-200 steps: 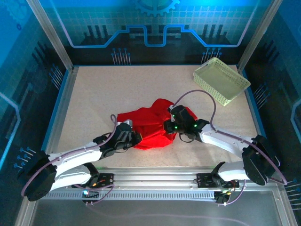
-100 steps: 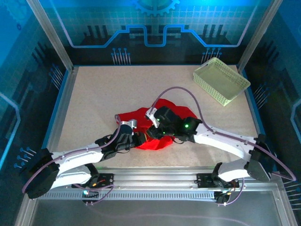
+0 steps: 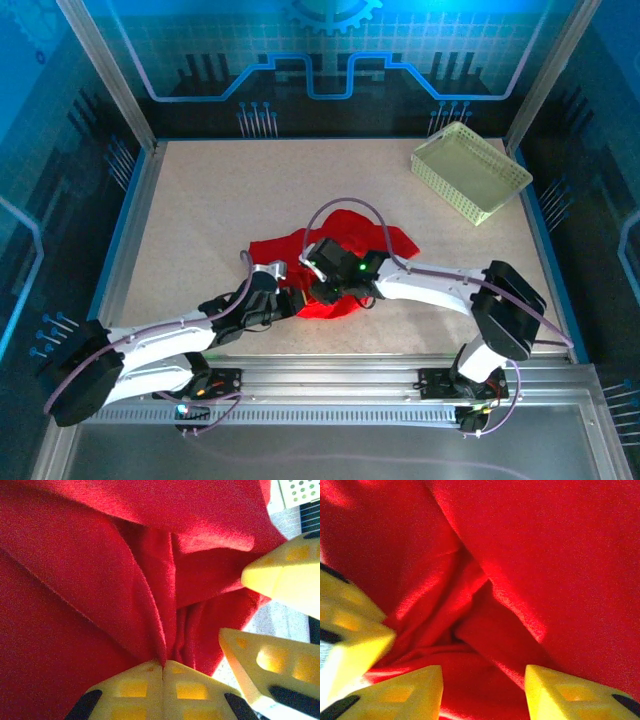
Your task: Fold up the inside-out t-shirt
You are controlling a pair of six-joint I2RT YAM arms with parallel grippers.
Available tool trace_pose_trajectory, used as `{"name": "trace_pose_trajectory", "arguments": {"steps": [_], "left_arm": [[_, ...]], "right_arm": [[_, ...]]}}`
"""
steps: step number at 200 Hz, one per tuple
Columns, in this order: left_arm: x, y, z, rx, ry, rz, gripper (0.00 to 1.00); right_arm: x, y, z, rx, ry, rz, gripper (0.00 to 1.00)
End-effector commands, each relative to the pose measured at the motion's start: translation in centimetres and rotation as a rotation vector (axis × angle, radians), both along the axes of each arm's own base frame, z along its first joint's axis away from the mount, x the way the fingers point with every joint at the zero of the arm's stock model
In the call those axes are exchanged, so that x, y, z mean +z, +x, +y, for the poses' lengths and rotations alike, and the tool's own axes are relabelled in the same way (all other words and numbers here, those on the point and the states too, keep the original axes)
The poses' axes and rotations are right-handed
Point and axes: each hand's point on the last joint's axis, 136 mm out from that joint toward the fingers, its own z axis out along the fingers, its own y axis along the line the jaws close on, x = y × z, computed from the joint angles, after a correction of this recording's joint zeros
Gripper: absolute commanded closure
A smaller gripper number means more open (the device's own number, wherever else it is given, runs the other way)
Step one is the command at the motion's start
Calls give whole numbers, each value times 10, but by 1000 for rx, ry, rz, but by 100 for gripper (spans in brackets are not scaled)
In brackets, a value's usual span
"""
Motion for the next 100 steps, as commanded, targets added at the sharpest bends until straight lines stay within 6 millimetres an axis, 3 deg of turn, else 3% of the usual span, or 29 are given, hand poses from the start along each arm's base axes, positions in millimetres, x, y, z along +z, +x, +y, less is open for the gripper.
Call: {"name": "trace_pose_trajectory", "arguments": {"steps": [1, 45, 100], "left_arm": [[-4, -4, 3, -1, 13, 1, 100], [-5, -4, 3, -2, 12, 2, 100], [-6, -5, 4, -1, 17, 6, 100]], "right_arm": [[-3, 13, -2, 2, -60, -68, 48], [-13, 23, -5, -21, -113, -105, 47], [-16, 40, -11, -89, -167, -158, 70]]}}
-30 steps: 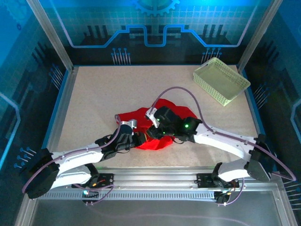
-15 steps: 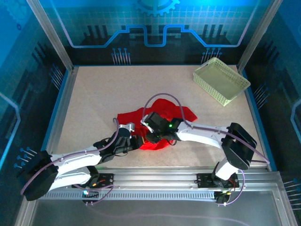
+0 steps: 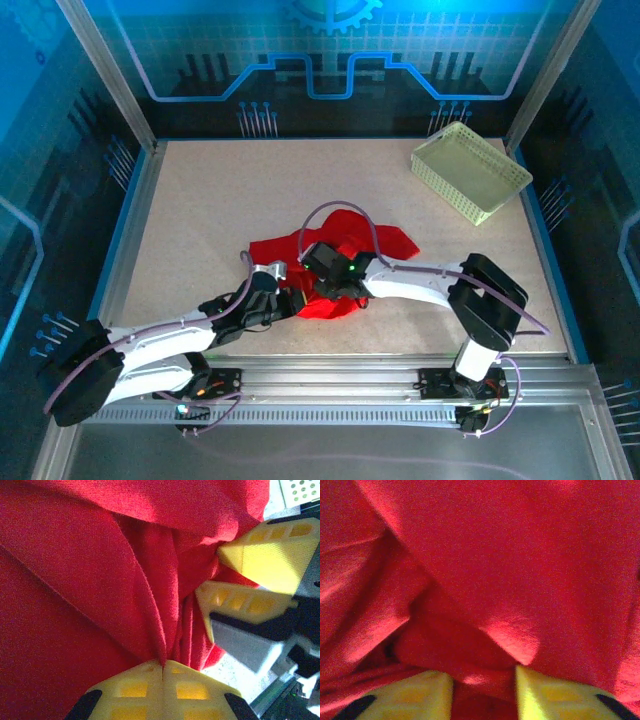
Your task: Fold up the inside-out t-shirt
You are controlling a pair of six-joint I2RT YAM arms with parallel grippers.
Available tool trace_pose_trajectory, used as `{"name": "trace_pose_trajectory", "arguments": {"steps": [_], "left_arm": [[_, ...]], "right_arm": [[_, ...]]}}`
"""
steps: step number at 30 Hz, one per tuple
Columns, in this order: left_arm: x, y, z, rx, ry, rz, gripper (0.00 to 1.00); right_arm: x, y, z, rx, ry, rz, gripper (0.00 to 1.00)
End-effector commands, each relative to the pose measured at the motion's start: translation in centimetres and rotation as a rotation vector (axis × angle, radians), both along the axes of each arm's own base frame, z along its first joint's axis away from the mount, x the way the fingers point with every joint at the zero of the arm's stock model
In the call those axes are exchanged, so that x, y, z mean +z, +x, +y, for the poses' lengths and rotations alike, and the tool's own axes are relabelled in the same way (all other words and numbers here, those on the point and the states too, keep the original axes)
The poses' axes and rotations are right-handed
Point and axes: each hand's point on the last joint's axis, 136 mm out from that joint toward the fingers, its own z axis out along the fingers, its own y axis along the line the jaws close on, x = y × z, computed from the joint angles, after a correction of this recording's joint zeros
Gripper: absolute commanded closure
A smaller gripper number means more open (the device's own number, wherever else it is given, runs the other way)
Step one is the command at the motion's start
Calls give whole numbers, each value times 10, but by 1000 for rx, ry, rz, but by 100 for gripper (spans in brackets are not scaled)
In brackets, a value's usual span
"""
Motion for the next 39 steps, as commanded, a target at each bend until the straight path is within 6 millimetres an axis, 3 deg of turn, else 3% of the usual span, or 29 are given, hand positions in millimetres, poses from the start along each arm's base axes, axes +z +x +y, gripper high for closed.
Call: {"name": "trace_pose_trajectory", "arguments": {"steps": [1, 5, 10, 23, 26, 30, 31, 33, 36, 39], "left_arm": [[-6, -4, 4, 0, 19, 3, 100], [-4, -5, 7, 5, 26, -7, 100], [1, -2, 15, 24, 54, -32, 100], [12, 9, 29, 69, 70, -68, 99], [10, 10, 33, 77, 76, -55, 95], [11, 12, 41, 78, 124, -54, 77], [13, 13, 42, 53, 158, -69, 67], [18, 17, 55, 13, 296, -77, 63], [40, 23, 62, -24, 402, -142, 57], [64, 21, 47, -76, 309, -215, 53]], "right_arm": [[6, 15, 2, -39, -22, -59, 71], [14, 15, 0, -55, -9, -57, 89], [43, 1, 7, -5, 127, -43, 98], [103, -27, 9, 58, 462, 59, 100], [105, -22, 0, 16, 520, 85, 100], [99, -15, -7, -31, 539, 108, 100], [98, -13, -7, -44, 546, 114, 100], [97, -10, -6, -55, 563, 131, 100], [98, -8, 0, -58, 579, 143, 100], [103, -6, 3, -54, 598, 138, 100]]}}
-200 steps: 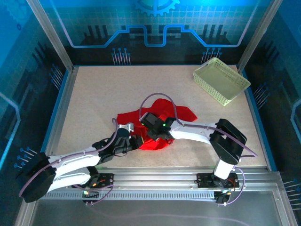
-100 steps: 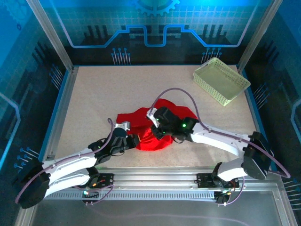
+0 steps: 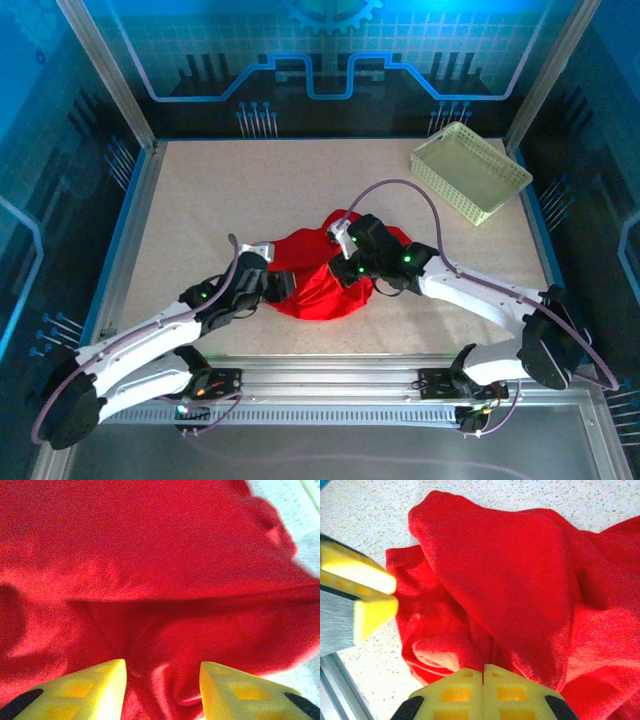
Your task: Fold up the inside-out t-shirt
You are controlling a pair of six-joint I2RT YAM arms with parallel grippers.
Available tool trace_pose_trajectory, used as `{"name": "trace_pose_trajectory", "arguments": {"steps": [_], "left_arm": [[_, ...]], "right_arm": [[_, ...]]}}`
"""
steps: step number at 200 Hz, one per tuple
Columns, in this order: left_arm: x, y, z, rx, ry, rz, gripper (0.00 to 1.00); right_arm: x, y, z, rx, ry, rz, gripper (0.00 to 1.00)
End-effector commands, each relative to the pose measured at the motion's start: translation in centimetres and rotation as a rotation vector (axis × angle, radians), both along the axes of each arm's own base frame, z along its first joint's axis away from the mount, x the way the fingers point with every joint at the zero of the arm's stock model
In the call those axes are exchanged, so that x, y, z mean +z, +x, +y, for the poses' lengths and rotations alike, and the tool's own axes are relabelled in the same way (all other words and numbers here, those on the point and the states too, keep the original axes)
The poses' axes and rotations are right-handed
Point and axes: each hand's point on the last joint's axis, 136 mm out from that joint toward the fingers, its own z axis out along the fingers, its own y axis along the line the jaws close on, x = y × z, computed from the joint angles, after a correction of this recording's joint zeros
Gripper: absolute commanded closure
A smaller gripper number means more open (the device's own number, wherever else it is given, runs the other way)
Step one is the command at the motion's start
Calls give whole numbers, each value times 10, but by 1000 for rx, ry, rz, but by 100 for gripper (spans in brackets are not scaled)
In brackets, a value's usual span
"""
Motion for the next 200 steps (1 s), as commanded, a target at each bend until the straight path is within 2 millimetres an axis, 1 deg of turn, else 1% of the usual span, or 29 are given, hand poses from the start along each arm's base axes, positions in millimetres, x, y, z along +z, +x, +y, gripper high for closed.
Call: {"name": "trace_pose_trajectory", "arguments": {"steps": [1, 19, 28, 36, 64, 88, 117, 126, 142, 154, 163, 187, 193, 200], "left_arm": [[20, -10, -7, -133, 22, -73, 52], [32, -19, -31, -248, 4, -138, 51], [35, -25, -41, -294, 22, -166, 51], [34, -26, -46, -311, 42, -177, 50], [26, -17, -51, -287, 92, -156, 49], [27, -9, -59, -282, 90, -165, 49], [22, 3, -64, -256, 119, -158, 50], [21, 6, -65, -247, 124, -155, 53], [21, 9, -69, -248, 123, -155, 60], [21, 10, -72, -255, 121, -154, 68], [22, 10, -74, -261, 117, -152, 76], [26, 2, -81, -319, 74, -160, 96], [28, -2, -83, -336, 57, -165, 100], [32, -6, -84, -351, 33, -175, 100]], "right_arm": [[12, 4, 10, -1, 65, 6, 100], [17, 4, 10, -2, 80, -2, 100], [19, 4, 11, -4, 86, -4, 100], [21, 4, 11, -3, 89, -6, 100], [26, 2, 12, 7, 101, -12, 100], [29, 0, 12, 14, 109, -14, 100], [31, -5, 14, 29, 119, -15, 100], [31, -6, 14, 34, 122, -14, 100], [31, -8, 15, 44, 121, -9, 100], [30, -8, 15, 45, 116, -10, 100], [29, -7, 13, 40, 110, -12, 100], [29, 1, 8, 18, 107, -15, 100], [30, 4, 7, 11, 109, -16, 100], [29, 9, 4, 2, 110, -14, 100]]}}
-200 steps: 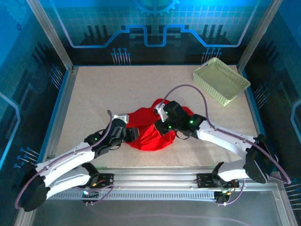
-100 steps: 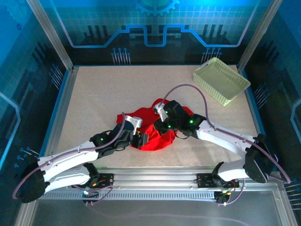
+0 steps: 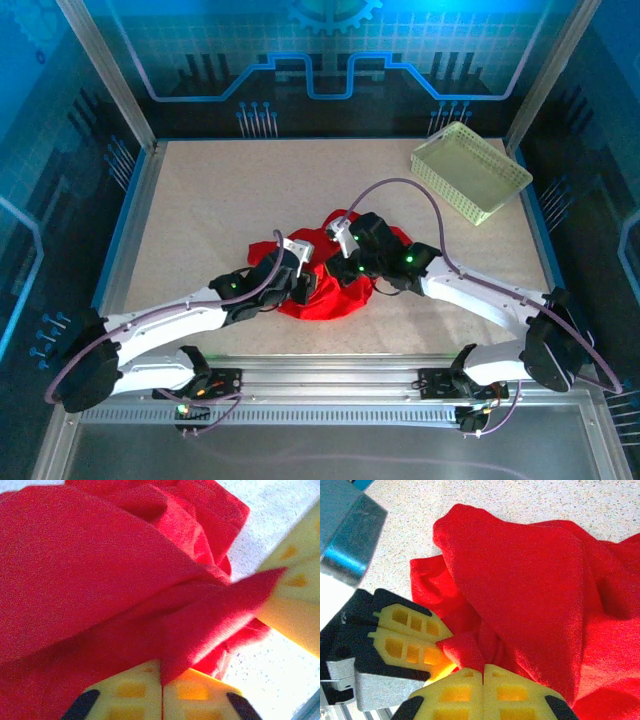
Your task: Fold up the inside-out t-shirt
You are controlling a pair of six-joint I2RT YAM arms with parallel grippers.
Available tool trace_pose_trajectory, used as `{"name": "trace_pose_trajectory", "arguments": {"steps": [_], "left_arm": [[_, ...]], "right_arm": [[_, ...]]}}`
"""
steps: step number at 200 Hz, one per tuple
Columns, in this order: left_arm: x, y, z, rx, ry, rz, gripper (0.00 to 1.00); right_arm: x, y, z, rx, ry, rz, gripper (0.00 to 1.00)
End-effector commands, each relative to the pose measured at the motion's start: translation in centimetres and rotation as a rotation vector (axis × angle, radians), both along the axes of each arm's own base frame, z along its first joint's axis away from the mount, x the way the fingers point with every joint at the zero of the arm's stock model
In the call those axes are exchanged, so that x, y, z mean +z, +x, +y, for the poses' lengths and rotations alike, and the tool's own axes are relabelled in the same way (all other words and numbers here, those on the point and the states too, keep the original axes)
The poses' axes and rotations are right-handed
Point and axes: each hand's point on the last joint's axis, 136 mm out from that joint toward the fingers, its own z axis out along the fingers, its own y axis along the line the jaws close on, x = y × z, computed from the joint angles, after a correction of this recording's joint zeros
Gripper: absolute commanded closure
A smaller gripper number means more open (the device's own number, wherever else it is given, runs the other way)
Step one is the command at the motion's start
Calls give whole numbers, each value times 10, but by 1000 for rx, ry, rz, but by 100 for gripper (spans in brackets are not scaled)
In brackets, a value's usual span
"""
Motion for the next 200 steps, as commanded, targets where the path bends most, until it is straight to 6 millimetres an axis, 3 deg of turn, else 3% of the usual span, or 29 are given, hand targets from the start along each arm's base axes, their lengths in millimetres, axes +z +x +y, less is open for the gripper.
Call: {"name": "trace_pose_trajectory", "arguments": {"steps": [1, 36, 56, 71, 94, 122, 156, 160, 200], "left_arm": [[26, -8, -15, -88, -102, -48, 100], [48, -33, -20, -189, -247, -72, 100], [46, -34, -14, -167, -268, -69, 100], [38, -31, -8, -132, -271, -39, 100], [28, -19, 4, -59, -287, -3, 100], [23, -9, 13, -3, -328, 14, 100], [22, -5, 16, 15, -361, 24, 100], [22, -5, 16, 16, -362, 24, 100], [22, -9, 15, 4, -373, 36, 100]], "right_arm": [[16, 13, -4, -19, 41, -20, 100], [16, 39, -8, -52, 85, 7, 100], [10, 51, -10, -104, 40, 10, 72], [7, 53, -18, -150, -3, -15, 58], [12, 41, -28, -151, -65, -85, 51], [19, 4, -24, -66, -62, -122, 52], [2, -26, -3, -45, -4, -17, 52], [-10, -31, -4, -51, -8, 18, 50], [-20, -34, 17, -124, 69, 136, 50]]}}
